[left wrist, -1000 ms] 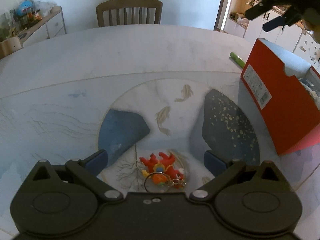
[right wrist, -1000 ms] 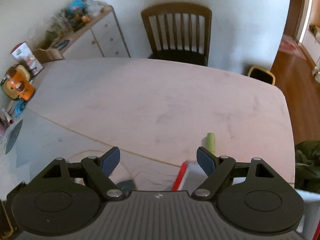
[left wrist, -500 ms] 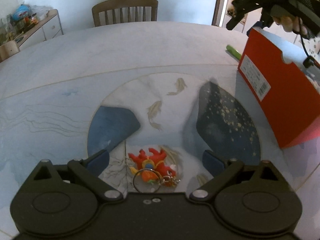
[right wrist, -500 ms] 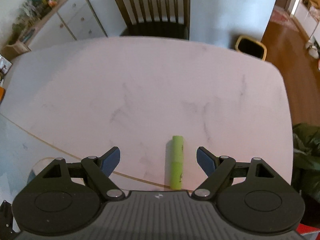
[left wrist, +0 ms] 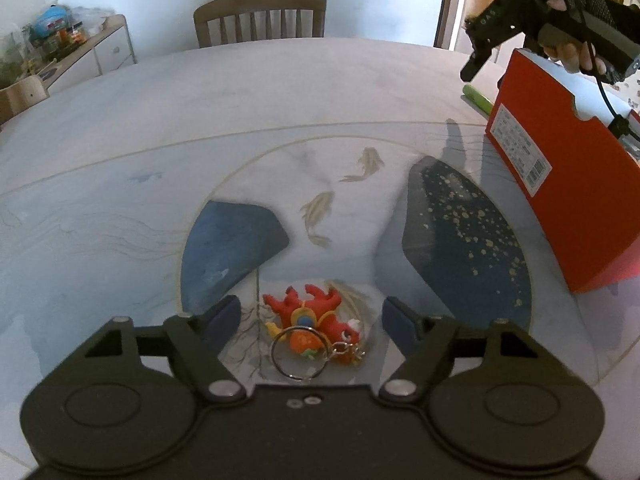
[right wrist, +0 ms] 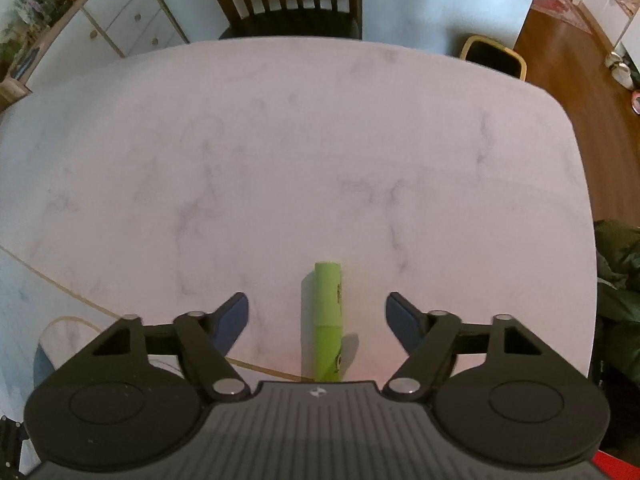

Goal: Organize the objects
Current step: 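Lower the right gripper onto the green battery while the left grasps the fish keychain, then carry the green battery and fish keychain with both grippers into the shoebox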

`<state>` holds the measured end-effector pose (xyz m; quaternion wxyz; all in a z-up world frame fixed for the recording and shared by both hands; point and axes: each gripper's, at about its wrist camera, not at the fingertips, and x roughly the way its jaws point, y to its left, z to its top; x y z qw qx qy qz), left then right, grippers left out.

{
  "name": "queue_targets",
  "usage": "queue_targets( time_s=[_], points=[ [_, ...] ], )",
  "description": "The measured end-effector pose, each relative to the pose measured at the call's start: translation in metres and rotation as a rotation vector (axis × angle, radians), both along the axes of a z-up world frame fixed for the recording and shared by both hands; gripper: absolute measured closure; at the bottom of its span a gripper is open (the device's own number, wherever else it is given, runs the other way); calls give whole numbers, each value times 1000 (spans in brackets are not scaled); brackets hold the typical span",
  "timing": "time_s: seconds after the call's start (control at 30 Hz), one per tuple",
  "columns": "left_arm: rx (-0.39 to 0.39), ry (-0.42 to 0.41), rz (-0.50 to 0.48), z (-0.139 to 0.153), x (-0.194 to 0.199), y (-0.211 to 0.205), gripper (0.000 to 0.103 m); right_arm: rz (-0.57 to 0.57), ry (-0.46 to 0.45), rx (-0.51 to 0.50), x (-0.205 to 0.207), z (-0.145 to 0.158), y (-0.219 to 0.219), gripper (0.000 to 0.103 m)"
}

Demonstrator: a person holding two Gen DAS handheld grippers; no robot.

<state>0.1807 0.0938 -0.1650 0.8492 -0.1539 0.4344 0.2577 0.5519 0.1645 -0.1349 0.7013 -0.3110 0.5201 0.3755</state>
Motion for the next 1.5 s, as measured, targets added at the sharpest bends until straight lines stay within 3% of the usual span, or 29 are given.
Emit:
queue_targets(
  time_s=[0.07,0.3,0.43,0.63,0.73,0.8,0.97,1.03,1.5],
  points=[
    [1,2,-1,0,0,0,30,-1,12,-12,1,-4,2,40],
    [5,-3,-13,2,1,-3,47,-3,17,-38,-1,-13,5,60],
    [4,-1,-10,3,2,-2,54,-14,34,-60,0,-16,7,62],
    [-11,0,-8,5,2,0,55,-10,35,-80,2,-18,11,67],
    [-14,-1,-5,4,2,0,56,-3,21,-94,0,-18,11,76],
    [-17,0,-4,4,2,1,56,5,17,-100,-1,-18,12,87],
    [-19,13,-9,5,3,3,56,29,-21,-93,-12,-17,10,87],
    [-21,15,-3,6,2,4,65,30,-35,-71,-14,-12,11,87],
    [-31,-17,2,20,-15,8,66,69,-50,150,-62,63,4,87]
  ],
)
